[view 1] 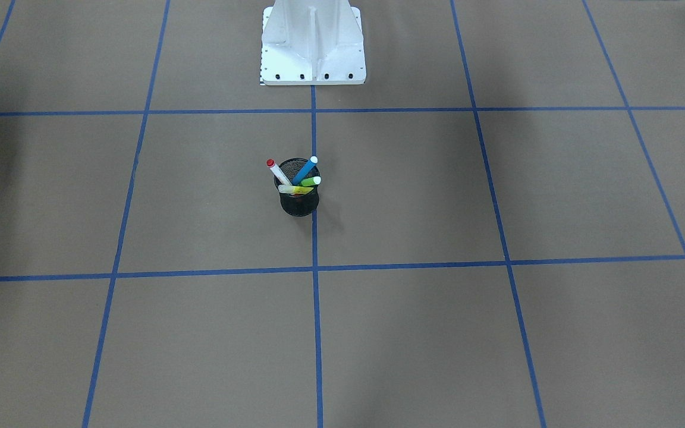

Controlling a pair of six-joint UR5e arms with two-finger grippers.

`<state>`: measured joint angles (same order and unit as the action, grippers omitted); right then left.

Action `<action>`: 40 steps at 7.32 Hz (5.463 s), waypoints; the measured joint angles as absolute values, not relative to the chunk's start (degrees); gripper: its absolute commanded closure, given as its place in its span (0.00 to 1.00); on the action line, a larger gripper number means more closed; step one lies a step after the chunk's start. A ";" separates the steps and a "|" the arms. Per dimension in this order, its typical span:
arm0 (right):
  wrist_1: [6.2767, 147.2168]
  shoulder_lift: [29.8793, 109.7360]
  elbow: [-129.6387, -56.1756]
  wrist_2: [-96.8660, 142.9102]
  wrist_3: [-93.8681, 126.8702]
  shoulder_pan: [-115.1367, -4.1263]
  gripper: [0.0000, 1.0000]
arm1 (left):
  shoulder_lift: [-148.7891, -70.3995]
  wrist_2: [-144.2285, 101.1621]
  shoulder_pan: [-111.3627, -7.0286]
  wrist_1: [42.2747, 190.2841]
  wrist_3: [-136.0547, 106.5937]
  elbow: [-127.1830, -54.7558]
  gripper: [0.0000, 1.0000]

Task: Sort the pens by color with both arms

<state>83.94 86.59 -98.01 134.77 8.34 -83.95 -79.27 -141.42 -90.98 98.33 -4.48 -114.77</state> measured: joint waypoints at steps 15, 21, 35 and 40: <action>114.13 48.56 -112.31 116.10 44.79 -46.23 0.02 | -79.29 -141.42 -90.29 98.30 -4.83 -114.23 0.00; 116.45 33.28 -96.53 110.24 54.79 -37.45 0.02 | -79.20 -141.42 -90.26 98.26 -4.83 -114.00 0.00; 123.14 25.02 -80.96 102.39 54.71 -26.81 0.16 | -78.92 -141.42 -90.26 98.15 -4.84 -113.94 0.00; 123.13 24.43 -76.71 99.38 52.82 -25.55 0.22 | -78.87 -141.42 -90.26 98.17 -4.83 -113.68 0.00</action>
<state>123.13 24.43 -76.71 99.38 52.82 -25.55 -78.87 -141.42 -90.26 98.17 -4.83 -113.68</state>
